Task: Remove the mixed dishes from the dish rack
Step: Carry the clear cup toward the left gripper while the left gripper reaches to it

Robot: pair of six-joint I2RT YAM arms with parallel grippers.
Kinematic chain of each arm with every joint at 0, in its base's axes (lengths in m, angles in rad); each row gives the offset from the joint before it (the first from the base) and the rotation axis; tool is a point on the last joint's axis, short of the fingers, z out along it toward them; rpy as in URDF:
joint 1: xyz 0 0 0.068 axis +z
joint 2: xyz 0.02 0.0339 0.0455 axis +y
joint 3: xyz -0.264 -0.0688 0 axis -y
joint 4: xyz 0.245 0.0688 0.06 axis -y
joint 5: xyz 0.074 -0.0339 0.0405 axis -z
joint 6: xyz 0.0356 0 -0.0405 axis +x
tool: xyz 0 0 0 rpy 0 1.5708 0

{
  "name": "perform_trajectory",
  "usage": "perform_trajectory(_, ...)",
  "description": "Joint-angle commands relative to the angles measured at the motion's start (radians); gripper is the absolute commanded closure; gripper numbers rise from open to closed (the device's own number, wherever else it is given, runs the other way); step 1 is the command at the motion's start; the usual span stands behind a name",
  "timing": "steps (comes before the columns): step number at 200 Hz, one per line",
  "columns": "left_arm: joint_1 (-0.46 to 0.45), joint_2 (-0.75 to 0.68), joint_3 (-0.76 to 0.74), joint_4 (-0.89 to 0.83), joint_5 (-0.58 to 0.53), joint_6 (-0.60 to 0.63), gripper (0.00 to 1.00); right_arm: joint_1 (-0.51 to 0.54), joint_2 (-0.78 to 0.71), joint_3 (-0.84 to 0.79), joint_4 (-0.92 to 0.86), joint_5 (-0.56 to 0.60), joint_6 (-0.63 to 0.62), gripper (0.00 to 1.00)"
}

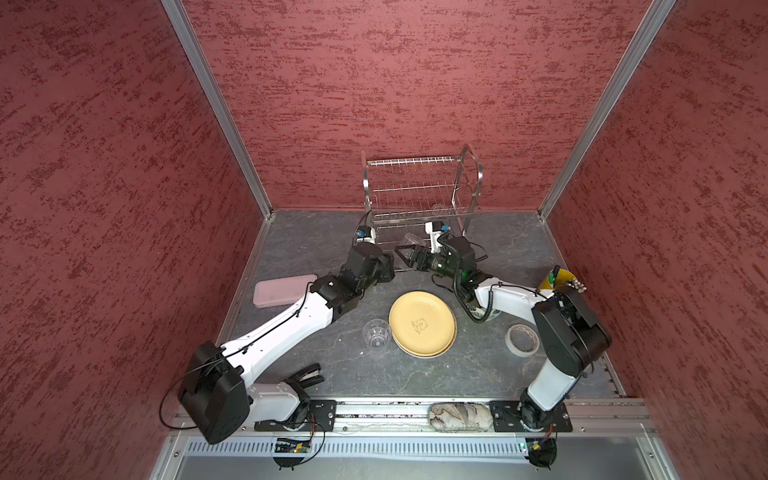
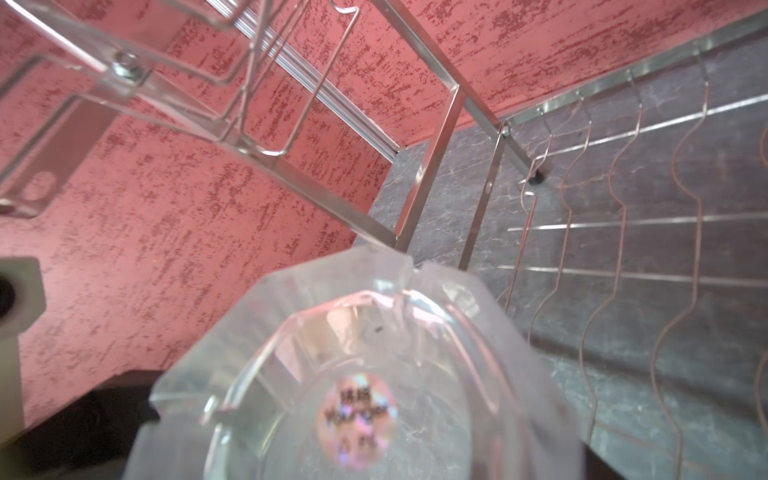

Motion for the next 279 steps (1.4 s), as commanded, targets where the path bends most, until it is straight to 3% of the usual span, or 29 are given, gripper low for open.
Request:
perform_trajectory(1, -0.044, -0.092, -0.046, -0.042, -0.08, -0.03, 0.31, 0.003, -0.062, -0.062, 0.129, -0.025, 0.086, 0.55)
perform_trajectory(36, -0.132, -0.237, -0.152, -0.031, -0.14, -0.116, 0.17, 0.003, -0.132, -0.183, 0.251, -0.014, 0.195, 0.54)
perform_trajectory(61, -0.187, -0.284, -0.198, -0.001, -0.121, -0.154, 0.14, 0.004, -0.177, -0.243, 0.303, -0.001, 0.261, 0.55)
perform_trajectory(96, -0.253, -0.273, -0.22, 0.05, -0.108, -0.18, 0.14, 0.002, -0.245, -0.335, 0.369, 0.051, 0.37, 0.54)
perform_trajectory(170, -0.26, -0.176, -0.205, 0.295, 0.073, -0.181, 0.11, 0.001, -0.373, -0.415, 0.323, 0.147, 0.389, 0.54)
perform_trajectory(189, -0.26, -0.144, -0.186, 0.338, 0.117, -0.169, 0.18, 0.003, -0.37, -0.414, 0.333, 0.147, 0.405, 0.54)
perform_trajectory(224, -0.258, -0.092, -0.157, 0.386, 0.164, -0.16, 0.45, 0.003, -0.352, -0.394, 0.347, 0.126, 0.418, 0.55)
perform_trajectory(245, -0.255, -0.061, -0.139, 0.418, 0.195, -0.155, 0.5, 0.003, -0.348, -0.391, 0.358, 0.128, 0.43, 0.56)
perform_trajectory(279, -0.236, -0.012, -0.118, 0.457, 0.232, -0.155, 0.5, 0.002, -0.332, -0.376, 0.385, 0.105, 0.462, 0.56)
